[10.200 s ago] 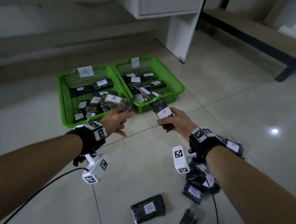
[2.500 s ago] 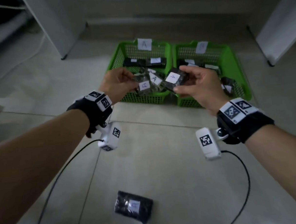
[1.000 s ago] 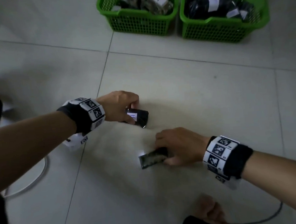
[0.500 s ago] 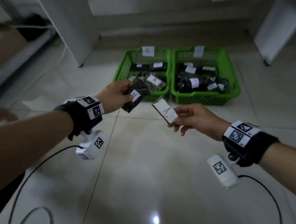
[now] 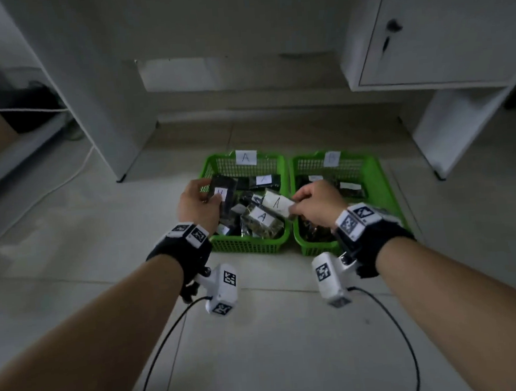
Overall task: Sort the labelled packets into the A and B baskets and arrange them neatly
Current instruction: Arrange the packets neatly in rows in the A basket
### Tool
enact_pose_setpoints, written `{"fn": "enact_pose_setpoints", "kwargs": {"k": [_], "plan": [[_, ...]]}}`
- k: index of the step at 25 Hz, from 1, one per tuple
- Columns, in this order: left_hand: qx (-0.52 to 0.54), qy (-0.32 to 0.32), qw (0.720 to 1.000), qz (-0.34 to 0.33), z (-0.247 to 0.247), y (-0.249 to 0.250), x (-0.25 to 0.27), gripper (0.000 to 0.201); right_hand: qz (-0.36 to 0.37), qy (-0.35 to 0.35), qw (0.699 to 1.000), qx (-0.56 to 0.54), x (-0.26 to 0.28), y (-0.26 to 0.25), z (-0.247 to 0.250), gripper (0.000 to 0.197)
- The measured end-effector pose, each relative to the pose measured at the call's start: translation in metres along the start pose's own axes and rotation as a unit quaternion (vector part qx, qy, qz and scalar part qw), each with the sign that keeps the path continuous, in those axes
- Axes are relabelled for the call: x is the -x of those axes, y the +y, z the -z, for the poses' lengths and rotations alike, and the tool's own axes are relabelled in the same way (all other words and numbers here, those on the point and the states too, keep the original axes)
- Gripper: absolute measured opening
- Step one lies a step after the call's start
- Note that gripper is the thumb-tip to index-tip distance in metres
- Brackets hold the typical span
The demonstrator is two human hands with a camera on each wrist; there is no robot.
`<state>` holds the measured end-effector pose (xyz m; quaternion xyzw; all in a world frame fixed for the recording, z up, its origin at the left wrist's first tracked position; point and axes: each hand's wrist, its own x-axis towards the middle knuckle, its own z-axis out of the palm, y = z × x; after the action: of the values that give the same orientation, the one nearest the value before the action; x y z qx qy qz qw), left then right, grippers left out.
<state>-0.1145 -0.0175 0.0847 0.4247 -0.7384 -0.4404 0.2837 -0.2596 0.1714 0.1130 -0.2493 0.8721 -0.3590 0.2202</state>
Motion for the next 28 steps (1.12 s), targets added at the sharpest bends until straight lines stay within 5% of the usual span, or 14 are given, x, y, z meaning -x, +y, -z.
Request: {"fn": "enact_pose_setpoints", "kwargs": {"k": [13,16,21,28], "plan": [[0.041,-0.096,0.973,0.204,-0.055,-0.052,-0.131,0.042,-0.138,0.156,0.977,0.046,-0.103,-0.042,-0.09,0.025],[-0.01,-0.162,0.971,0.174,-0.05,-0.067,-0.149,0.033,-0.161,0.143,0.972,0.094,-0.109,-0.046,-0.118,0.027],[-0.151,-0.219,0.958,0.109,-0.051,-0.07,-0.157,0.026,-0.072,0.116,0.958,0.253,-0.124,-0.036,-0.142,0.021],[-0.292,-0.196,0.935,0.035,-0.065,-0.012,-0.139,0.03,-0.063,0.111,0.984,0.125,-0.13,-0.015,-0.101,0.029]]}}
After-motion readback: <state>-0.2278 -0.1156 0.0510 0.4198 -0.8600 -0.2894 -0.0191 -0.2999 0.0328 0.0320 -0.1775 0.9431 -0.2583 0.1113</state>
